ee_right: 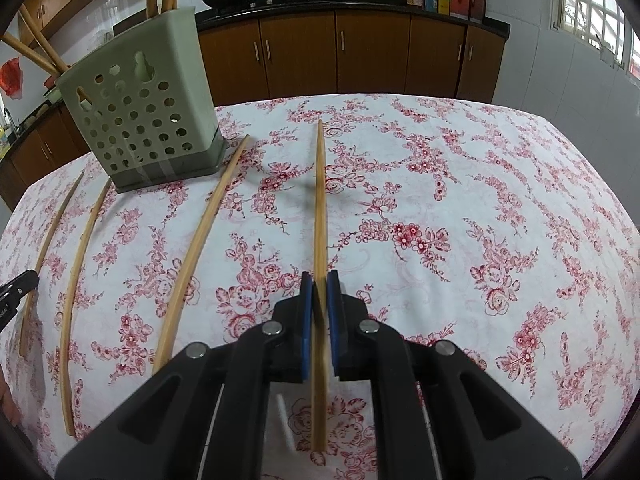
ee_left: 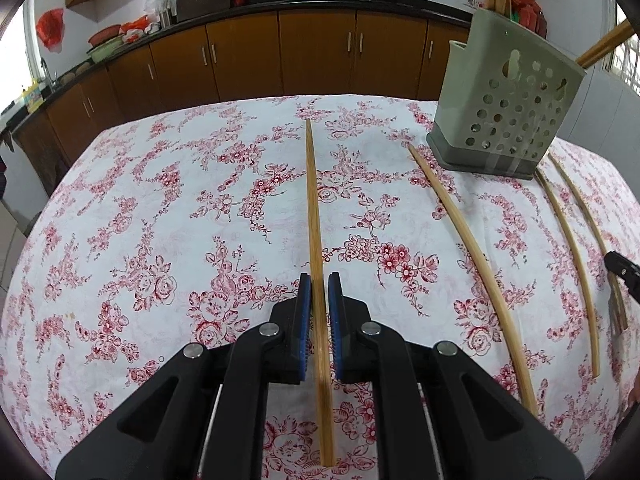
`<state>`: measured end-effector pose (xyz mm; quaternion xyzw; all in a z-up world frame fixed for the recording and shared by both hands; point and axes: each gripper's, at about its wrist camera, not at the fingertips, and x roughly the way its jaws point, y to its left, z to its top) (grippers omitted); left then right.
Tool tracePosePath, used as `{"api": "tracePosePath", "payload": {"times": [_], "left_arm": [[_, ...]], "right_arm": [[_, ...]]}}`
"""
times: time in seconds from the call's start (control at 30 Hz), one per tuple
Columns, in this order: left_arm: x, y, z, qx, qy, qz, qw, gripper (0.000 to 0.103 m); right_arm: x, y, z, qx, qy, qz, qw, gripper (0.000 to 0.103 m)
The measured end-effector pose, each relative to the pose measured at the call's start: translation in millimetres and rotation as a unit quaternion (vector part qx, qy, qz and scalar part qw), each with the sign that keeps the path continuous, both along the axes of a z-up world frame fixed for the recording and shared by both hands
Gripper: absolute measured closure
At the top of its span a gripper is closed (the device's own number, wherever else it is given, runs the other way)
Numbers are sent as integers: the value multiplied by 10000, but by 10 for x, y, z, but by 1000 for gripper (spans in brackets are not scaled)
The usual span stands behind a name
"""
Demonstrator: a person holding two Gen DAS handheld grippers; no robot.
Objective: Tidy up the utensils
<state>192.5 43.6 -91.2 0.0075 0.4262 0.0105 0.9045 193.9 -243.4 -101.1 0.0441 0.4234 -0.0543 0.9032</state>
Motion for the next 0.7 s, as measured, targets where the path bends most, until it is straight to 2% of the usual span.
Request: {"api": "tracePosePath", "payload": {"times": [0.13, 0.27, 0.4, 0.53, 0.6, 0.63, 0.7], "left_arm": [[0, -8, 2, 23, 2, -1, 10000, 92], [-36, 20, 13, -123, 1, -38, 9999, 92], [-168, -3, 17, -80, 9, -120, 9999, 91], [-258, 6, 4, -128, 15, -101, 9999, 91], [-278, -17, 0, -71, 18, -125, 9999, 92], [-283, -29, 2, -53, 19, -133, 9999, 92], [-290, -22, 4, -44, 34, -142, 9999, 94]], "right_arm": [[1, 5, -2, 7, 0, 1, 10000, 93], [-42, 10, -2, 29, 1, 34, 10000, 92], [-165, 29, 2, -38, 13, 102, 9999, 83], [-262, 25, 2, 33, 11, 139, 9999, 83], [-286, 17, 7, 34, 9, 173, 9998, 85], [-299, 10, 9, 27, 14, 184, 9998, 93], [-321, -39, 24, 188, 43, 178, 9997, 95]]}}
